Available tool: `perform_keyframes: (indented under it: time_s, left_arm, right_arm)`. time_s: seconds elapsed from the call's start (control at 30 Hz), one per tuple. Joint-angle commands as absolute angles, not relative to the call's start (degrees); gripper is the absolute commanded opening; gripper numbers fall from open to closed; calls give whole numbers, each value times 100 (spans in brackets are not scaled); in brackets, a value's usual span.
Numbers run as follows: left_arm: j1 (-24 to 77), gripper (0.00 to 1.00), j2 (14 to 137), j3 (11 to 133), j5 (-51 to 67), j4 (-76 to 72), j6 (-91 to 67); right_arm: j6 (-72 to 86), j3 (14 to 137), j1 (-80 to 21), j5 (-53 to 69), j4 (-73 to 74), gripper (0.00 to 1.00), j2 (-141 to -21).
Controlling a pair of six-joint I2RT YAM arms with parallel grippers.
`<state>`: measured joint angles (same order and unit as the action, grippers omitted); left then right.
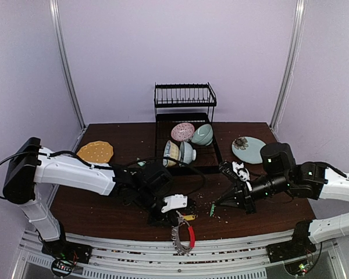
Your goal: Put the keys on the keyring
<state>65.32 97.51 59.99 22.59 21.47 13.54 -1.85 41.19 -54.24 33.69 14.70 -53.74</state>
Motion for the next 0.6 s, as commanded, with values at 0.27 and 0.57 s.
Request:
perform_keyframes:
  time_s: [0.27, 0.57]
  left_arm:
    - [6363, 18, 10154, 6035, 2110, 1327, 864]
    - [5954, 36, 9534, 5613, 2455, 646, 473]
  right_arm:
    - [-277, 4292, -5401, 3463, 1503, 0, -5397]
    - [-281, 4314, -5398, 3450, 1576, 0, -5339]
